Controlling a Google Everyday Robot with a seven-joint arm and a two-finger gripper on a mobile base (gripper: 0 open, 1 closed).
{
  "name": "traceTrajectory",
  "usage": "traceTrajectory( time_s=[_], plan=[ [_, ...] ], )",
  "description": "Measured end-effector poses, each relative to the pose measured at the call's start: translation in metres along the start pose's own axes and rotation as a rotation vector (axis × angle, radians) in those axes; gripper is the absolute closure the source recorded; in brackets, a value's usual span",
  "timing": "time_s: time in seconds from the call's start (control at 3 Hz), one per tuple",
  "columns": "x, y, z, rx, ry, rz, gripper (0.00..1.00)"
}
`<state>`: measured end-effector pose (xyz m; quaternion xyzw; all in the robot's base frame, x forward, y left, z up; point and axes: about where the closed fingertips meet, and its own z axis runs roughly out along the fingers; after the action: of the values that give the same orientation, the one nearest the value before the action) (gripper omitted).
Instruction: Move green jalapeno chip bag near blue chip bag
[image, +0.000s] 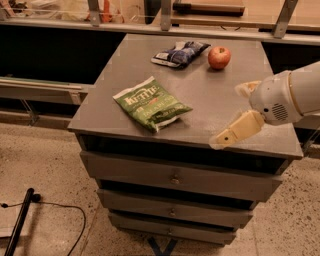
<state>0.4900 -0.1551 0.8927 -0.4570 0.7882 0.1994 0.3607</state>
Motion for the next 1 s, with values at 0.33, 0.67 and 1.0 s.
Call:
traceTrajectory(
  time_s=[0.33, 0.67, 1.0],
  plan=[
    [-0.001, 0.001, -0.002, -0.008, -0.008, -0.003, 0.0],
    [-0.007, 0.003, 0.039, -0.06, -0.154, 0.116, 0.0],
    [-0.026, -0.004, 0.064, -0.089, -0.258, 0.15, 0.0]
  ],
)
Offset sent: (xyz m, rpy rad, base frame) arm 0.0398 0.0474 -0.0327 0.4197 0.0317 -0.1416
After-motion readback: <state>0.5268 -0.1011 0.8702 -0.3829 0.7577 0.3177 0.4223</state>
